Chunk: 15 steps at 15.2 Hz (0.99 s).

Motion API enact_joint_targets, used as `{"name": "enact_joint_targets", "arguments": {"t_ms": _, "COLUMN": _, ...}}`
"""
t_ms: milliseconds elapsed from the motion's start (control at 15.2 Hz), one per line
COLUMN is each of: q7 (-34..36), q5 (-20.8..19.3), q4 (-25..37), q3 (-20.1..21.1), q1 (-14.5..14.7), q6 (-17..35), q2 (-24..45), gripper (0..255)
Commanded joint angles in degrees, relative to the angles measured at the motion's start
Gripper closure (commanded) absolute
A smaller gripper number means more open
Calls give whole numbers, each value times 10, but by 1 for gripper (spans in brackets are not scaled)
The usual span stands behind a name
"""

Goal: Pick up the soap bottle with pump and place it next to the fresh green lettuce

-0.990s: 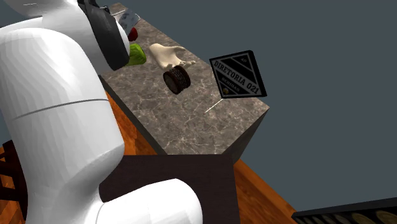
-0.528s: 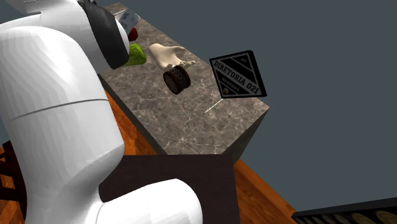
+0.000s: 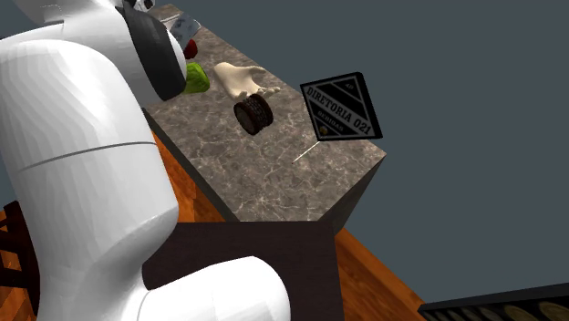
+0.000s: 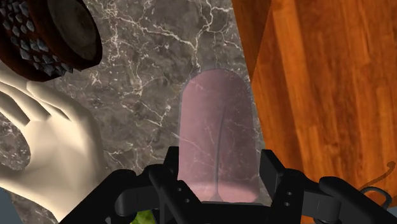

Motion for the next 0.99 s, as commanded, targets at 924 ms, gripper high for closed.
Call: {"name": "enact_joint_targets", "arguments": {"t_ms": 924, "q7": 4, "q5": -1, "q4": -23, "q3": -1, "q1": 0, "q6": 80, "q2": 57, "gripper": 255}}
